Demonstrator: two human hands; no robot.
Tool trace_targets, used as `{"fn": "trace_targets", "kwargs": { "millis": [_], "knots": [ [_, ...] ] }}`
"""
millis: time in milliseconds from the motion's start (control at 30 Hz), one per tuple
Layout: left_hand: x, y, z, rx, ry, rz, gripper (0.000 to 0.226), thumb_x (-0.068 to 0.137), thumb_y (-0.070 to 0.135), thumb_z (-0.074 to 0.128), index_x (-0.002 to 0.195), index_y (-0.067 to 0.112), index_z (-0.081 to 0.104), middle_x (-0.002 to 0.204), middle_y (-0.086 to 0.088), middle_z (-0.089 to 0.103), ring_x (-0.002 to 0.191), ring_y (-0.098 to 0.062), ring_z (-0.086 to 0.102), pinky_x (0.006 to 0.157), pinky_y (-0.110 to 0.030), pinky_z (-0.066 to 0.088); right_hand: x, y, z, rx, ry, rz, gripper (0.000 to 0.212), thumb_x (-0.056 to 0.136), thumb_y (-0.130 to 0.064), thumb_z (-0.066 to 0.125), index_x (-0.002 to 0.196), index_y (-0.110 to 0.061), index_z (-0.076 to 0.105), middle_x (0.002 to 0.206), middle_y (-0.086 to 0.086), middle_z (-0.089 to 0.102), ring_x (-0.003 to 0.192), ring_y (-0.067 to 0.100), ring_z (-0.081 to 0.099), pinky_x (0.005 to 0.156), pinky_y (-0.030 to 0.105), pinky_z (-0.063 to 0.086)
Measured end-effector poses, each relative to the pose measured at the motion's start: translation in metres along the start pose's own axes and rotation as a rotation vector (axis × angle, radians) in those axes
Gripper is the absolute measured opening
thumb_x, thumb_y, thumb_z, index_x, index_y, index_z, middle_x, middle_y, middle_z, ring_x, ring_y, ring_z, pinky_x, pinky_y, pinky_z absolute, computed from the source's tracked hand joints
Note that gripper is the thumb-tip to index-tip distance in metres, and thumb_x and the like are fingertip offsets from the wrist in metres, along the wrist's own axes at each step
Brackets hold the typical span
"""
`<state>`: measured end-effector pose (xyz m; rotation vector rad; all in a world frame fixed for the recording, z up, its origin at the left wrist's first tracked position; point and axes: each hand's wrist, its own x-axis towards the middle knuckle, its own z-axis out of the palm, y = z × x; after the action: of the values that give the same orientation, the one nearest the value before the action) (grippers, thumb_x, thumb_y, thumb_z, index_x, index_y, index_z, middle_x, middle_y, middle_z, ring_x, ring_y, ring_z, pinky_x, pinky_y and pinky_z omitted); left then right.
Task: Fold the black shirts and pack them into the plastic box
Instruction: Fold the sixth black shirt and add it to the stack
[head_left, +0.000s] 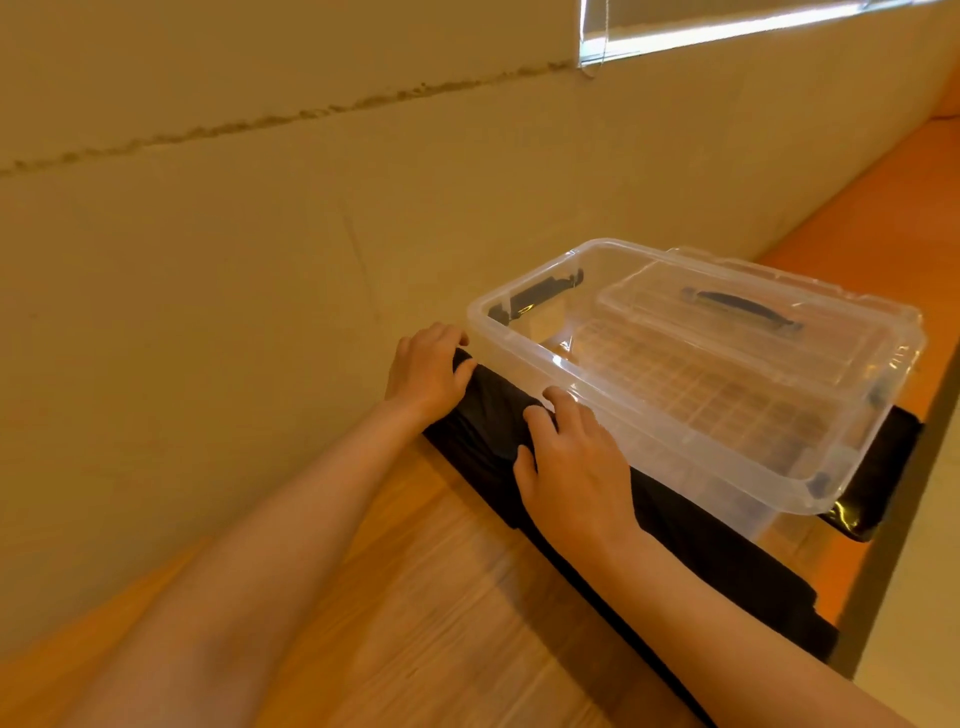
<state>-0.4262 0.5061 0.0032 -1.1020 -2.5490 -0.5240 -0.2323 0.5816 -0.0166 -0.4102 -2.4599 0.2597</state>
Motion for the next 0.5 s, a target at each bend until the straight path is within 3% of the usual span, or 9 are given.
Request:
{"fn": "trace_targets", "kwargs": {
  "millis": [100, 167, 267, 367, 500],
  "knots": [
    [-0.018, -0.001, -0.002, -0.058, -0.142, 0.111, 0.037, 0.096, 0.039, 0.050, 0.128, 0.020, 0.055, 0.131, 0.002, 0.055, 0.123, -0.018, 0.047, 0.104, -0.032, 0.028, -0.002, -0.001, 0.002, -0.069, -0.052, -0.101, 0.029, 0.088, -0.029, 0.055, 0.108, -0.010, 0.065, 0.127, 0.015, 0.058, 0.113, 0.030, 0.057, 0.096, 0.044, 0.048],
    [-0.027, -0.007, 0.001, -0.034, -0.324, 0.074, 0.051, 0.099, 0.047, 0.041, 0.144, 0.024, 0.039, 0.152, 0.005, 0.035, 0.142, -0.014, 0.026, 0.116, -0.035, 0.014, -0.005, -0.004, 0.003, -0.106, -0.245, -0.095, 0.053, 0.095, -0.046, 0.030, 0.128, -0.014, 0.057, 0.141, 0.014, 0.049, 0.128, 0.029, 0.048, 0.109, 0.046, 0.036],
    [-0.038, -0.016, 0.008, -0.017, -0.485, -0.004, 0.060, 0.100, 0.054, 0.025, 0.153, 0.028, 0.020, 0.161, 0.007, 0.012, 0.148, -0.009, 0.003, 0.120, -0.036, 0.000, -0.010, -0.003, 0.006, -0.140, -0.575, 0.019, 0.085, 0.082, -0.065, -0.009, 0.152, -0.022, 0.012, 0.160, 0.006, 0.009, 0.147, 0.022, 0.007, 0.117, 0.041, -0.001],
    [-0.041, -0.015, 0.009, 0.007, -0.492, -0.005, 0.060, 0.100, 0.055, 0.020, 0.154, 0.029, 0.015, 0.162, 0.007, 0.007, 0.148, -0.009, -0.001, 0.121, -0.036, -0.002, -0.011, -0.002, 0.007, -0.175, -0.648, 0.036, 0.086, 0.078, -0.064, -0.014, 0.152, -0.023, -0.002, 0.161, 0.004, -0.003, 0.147, 0.020, -0.005, 0.116, 0.041, -0.009],
    [-0.044, -0.010, 0.004, 0.084, -0.482, -0.045, 0.060, 0.100, 0.054, 0.016, 0.154, 0.028, 0.014, 0.162, 0.006, 0.006, 0.148, -0.010, -0.002, 0.120, -0.036, -0.005, -0.009, -0.002, 0.004, -0.185, -0.652, 0.028, 0.077, 0.088, -0.062, -0.005, 0.153, -0.021, 0.002, 0.161, 0.005, -0.001, 0.148, 0.021, -0.003, 0.119, 0.042, -0.004]
  ]
}}
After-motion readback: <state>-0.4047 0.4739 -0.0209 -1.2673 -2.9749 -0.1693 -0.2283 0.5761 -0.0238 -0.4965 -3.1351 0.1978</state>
